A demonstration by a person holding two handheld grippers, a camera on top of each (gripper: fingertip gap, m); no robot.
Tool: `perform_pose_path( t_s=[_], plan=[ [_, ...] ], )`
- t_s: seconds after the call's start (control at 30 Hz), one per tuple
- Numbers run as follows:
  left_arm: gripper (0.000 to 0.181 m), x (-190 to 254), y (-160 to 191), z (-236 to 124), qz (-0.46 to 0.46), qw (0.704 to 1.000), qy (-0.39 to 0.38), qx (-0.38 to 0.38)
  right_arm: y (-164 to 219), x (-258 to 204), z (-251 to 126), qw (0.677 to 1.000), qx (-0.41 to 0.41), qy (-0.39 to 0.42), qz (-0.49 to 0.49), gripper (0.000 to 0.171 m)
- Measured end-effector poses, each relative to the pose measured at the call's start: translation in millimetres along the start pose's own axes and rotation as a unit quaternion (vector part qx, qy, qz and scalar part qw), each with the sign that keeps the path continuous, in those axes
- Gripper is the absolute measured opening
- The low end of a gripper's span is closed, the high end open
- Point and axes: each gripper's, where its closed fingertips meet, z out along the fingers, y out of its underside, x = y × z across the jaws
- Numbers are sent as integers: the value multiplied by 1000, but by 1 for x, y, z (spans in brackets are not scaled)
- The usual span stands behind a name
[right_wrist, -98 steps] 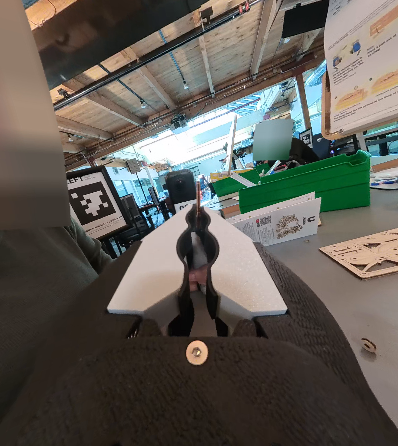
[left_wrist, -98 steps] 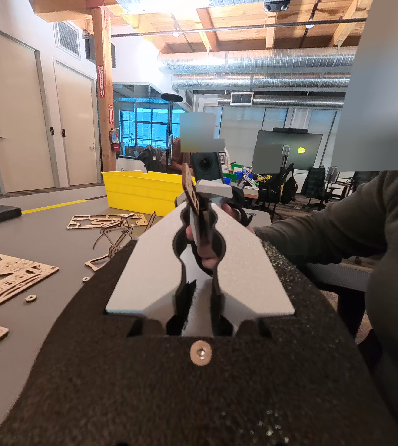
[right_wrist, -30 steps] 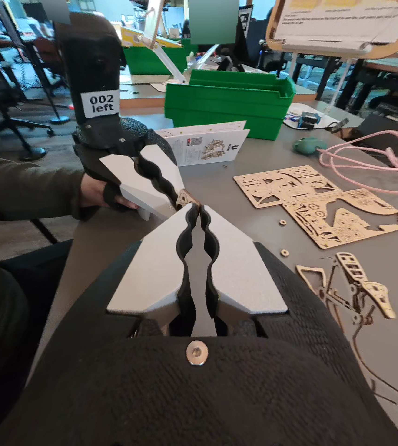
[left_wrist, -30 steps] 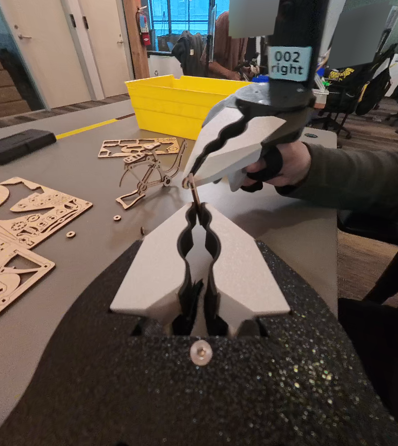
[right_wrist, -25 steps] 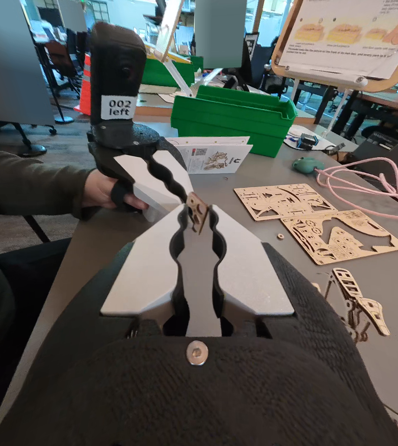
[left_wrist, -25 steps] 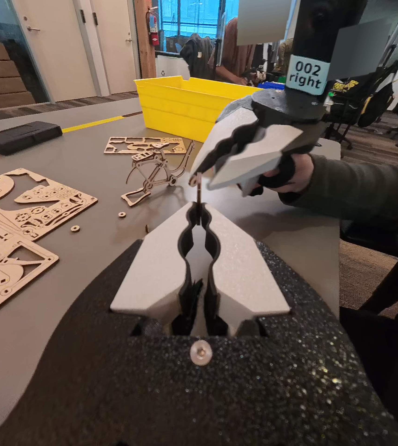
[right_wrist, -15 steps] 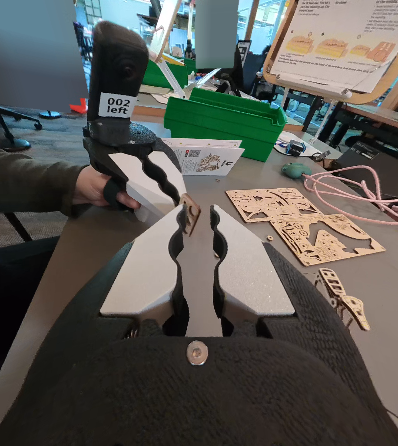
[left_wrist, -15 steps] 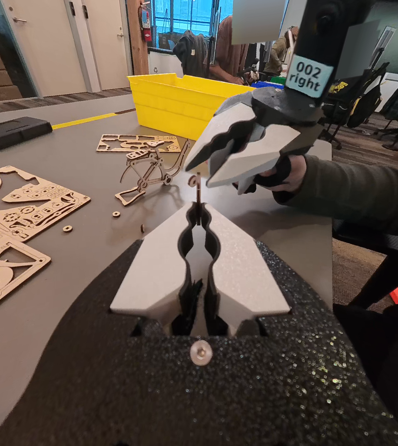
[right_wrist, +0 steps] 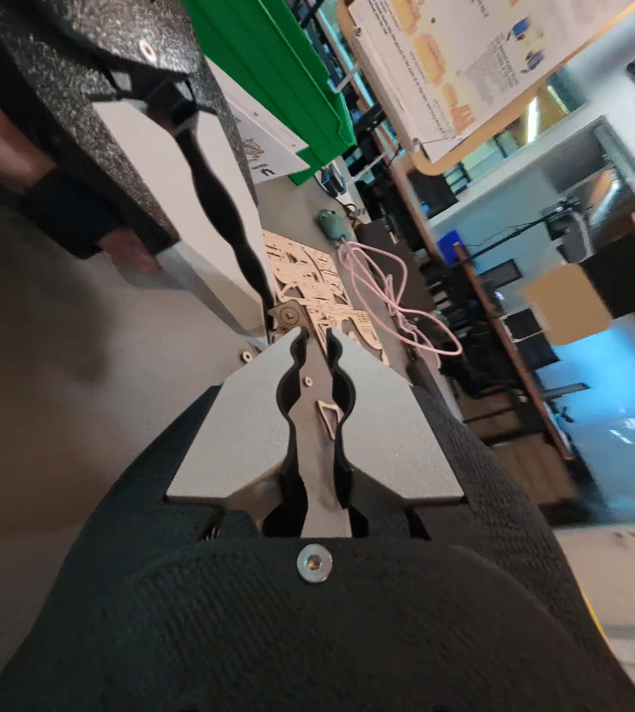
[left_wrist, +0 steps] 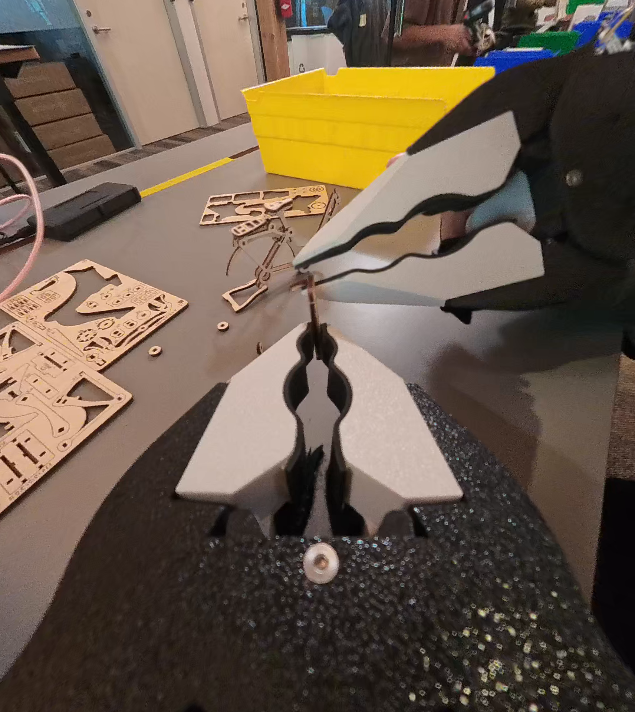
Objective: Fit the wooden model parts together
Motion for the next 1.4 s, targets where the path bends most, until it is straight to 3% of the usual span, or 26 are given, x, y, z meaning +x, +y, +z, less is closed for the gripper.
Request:
perform_pose_path(
  t_s=[0.13,0.43,0.5,0.6,0.73,0.87,1.07,1.4],
  plan=[
    [0,0,-1,0,-6,1000,5,2,0,5,-2,999,11,-8,35,19],
    [0,1,-5,-4,-16,999,22,19,-12,1,-12,968,106,-135,182,16],
    [0,11,-12,-10,-13,996,67,50,-21,-5,-19,950,144,-184,206,25],
    [0,37,-31,-31,-73,968,207,124,-41,-6,-41,914,231,-247,223,30],
    [0,54,-29,-34,-87,951,278,104,-45,-7,-59,889,273,-296,218,30],
    [0,55,-32,-37,-127,935,315,105,-32,-6,-61,911,258,-275,167,22],
    [0,57,-31,-38,-146,925,336,99,-27,-16,-53,946,229,-221,68,25],
    [0,56,-27,-33,-161,924,339,77,-31,-9,-51,963,226,-149,18,13]
  ],
)
